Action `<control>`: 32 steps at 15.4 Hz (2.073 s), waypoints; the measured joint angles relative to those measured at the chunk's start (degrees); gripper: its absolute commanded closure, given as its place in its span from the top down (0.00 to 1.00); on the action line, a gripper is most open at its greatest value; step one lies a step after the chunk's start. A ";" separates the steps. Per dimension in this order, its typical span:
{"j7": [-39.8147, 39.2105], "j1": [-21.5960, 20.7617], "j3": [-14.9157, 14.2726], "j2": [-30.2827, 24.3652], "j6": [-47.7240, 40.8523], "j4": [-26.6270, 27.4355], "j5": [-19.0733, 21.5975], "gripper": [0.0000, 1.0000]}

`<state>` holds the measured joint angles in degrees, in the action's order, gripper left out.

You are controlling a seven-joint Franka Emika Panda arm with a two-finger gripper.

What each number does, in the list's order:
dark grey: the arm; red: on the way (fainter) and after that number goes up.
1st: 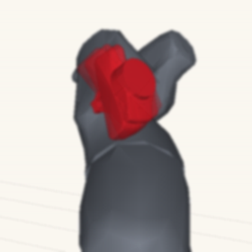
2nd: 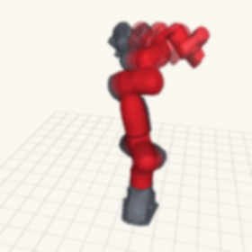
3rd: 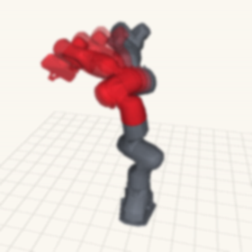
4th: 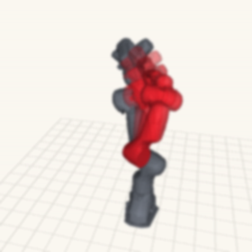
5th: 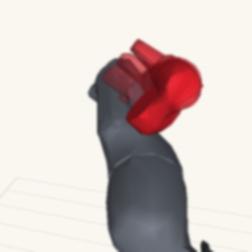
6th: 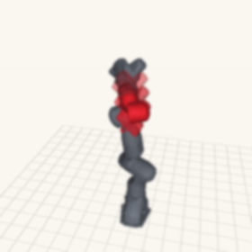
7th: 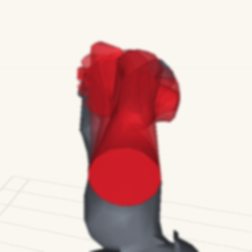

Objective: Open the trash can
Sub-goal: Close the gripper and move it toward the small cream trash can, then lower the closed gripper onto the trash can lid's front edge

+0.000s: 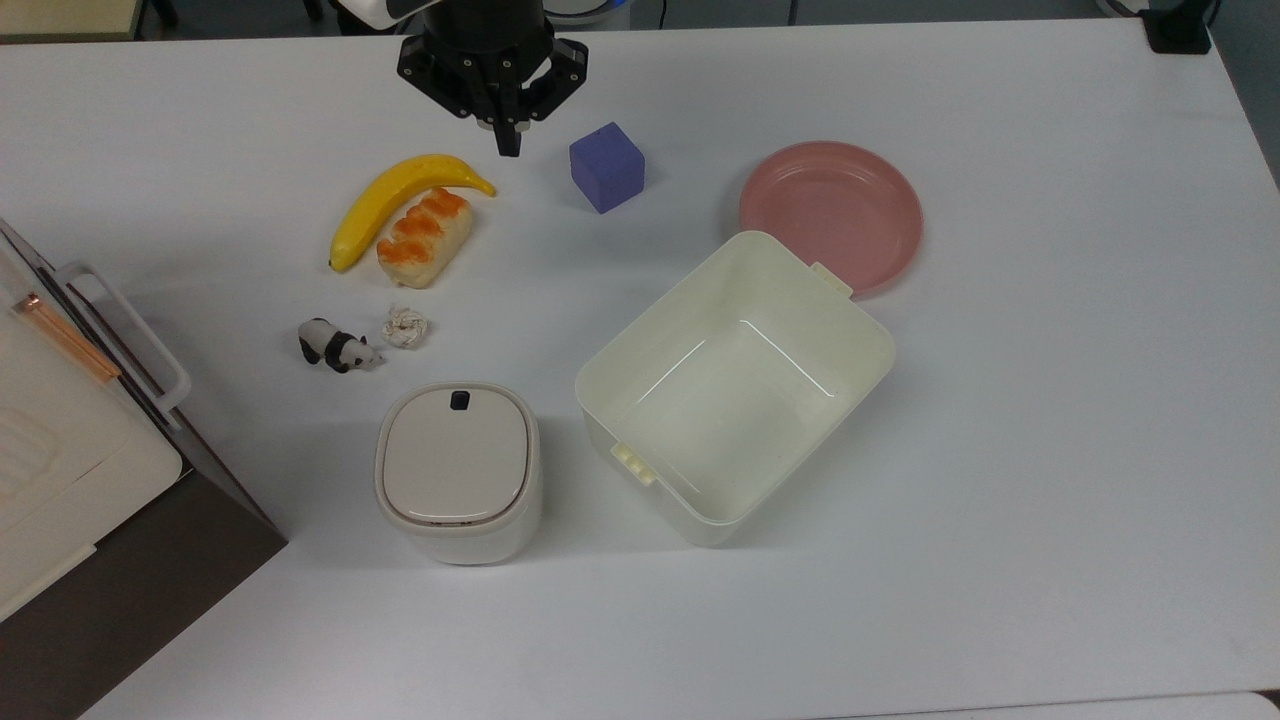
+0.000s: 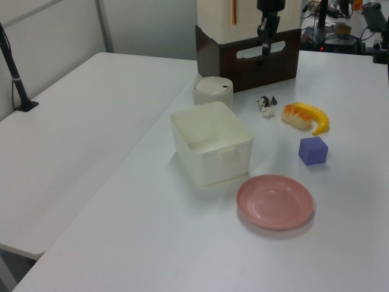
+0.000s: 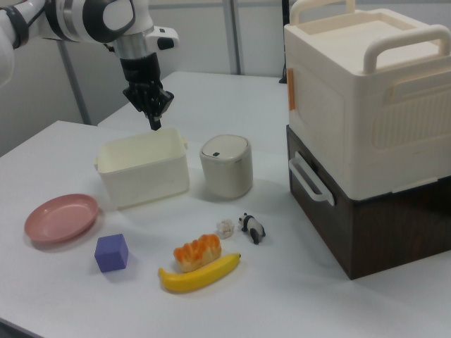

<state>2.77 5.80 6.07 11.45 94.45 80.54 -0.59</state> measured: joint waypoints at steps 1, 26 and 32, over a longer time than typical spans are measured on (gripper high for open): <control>0.00 0.02 -0.04 0.00 0.00 0.00 0.00 0.00; 3.10 1.97 -0.29 15.66 26.00 -2.44 -6.81 0.00; 3.11 2.28 -0.52 18.76 28.90 -2.45 -7.85 0.00</control>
<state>5.88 8.08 5.56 30.21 123.35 78.09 -8.44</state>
